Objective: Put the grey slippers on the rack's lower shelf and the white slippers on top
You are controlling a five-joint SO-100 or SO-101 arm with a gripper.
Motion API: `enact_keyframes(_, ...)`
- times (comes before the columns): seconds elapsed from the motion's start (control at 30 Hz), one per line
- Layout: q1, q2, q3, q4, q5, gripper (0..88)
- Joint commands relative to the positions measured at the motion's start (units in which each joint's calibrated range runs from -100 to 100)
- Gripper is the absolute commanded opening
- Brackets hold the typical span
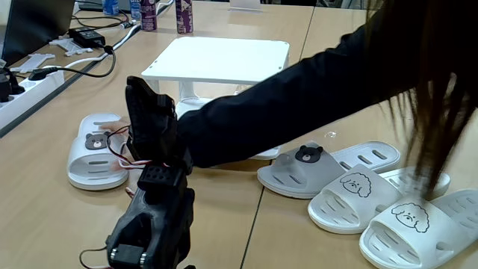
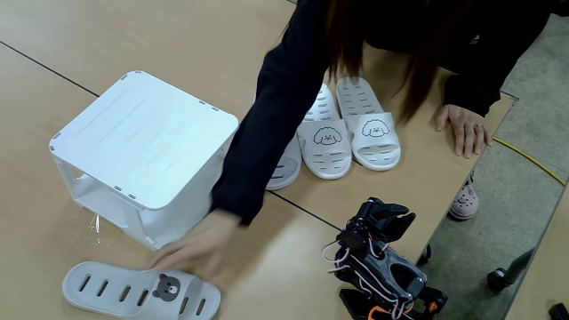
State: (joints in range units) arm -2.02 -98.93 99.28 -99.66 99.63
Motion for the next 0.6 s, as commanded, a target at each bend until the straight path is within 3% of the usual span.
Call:
enact_keyframes(0.0,4.3,0.0,0.4,0.1,0.4,2.3)
enact_keyframes(0.27,-4.6,6.6,0.7,0.1,0.4,2.3)
enact_keyframes(0.57,-7.8,46.6,-0.2,0.2,0.4,2.3)
